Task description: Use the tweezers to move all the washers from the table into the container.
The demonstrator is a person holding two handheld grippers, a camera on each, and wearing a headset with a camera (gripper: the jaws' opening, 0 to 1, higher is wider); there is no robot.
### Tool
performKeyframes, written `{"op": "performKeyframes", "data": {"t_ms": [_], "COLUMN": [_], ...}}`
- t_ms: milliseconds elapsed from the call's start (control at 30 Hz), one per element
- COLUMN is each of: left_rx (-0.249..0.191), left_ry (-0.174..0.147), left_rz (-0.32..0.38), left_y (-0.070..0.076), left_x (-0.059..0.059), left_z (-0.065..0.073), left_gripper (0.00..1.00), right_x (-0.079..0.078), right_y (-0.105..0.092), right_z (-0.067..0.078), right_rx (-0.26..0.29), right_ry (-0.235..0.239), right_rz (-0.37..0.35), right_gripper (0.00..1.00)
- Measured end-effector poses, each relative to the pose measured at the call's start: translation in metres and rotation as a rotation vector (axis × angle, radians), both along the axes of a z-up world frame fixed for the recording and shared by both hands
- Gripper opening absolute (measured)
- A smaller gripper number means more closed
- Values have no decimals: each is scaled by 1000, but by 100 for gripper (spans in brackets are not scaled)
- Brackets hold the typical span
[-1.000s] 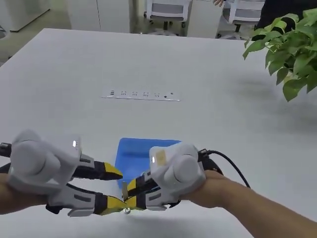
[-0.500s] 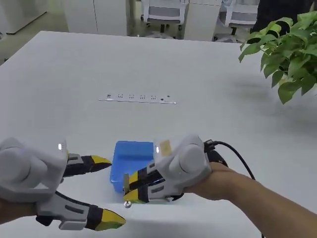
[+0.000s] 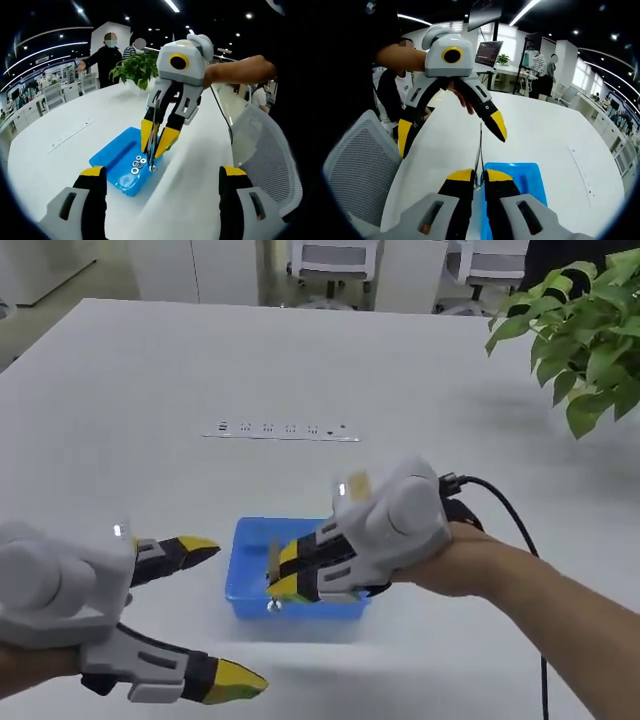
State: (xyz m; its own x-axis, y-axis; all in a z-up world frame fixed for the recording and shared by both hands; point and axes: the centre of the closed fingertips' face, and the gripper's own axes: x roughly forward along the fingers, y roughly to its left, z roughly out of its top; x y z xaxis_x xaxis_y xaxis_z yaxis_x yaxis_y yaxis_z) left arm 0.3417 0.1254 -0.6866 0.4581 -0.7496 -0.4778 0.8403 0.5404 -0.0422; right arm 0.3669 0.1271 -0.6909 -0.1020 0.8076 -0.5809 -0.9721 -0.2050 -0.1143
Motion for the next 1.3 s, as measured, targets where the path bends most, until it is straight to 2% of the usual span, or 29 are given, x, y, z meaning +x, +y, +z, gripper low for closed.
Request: {"op": "performKeyframes", "data": {"t_ms": [267, 633, 900, 1300], "left_rx": [-24, -40, -41, -47], "left_ry": [-19, -38, -32, -23], "left_rz": [20, 37, 45, 47], "left_y": [-1, 1, 2, -6], "left_x": [1, 6, 8, 10], "left_z": [5, 9, 5, 7], "left_gripper": [99, 99, 99, 99], "right_x": [21, 48, 64, 79], "right_y": [-3, -8, -13, -14], "right_z": [1, -9, -21, -40], "right_rx": [7, 1, -17, -40], "right_ry": [-30, -55, -62, -58], "right_rz": [-17, -48, -72, -89], "right_gripper": [9, 9, 9, 9]}}
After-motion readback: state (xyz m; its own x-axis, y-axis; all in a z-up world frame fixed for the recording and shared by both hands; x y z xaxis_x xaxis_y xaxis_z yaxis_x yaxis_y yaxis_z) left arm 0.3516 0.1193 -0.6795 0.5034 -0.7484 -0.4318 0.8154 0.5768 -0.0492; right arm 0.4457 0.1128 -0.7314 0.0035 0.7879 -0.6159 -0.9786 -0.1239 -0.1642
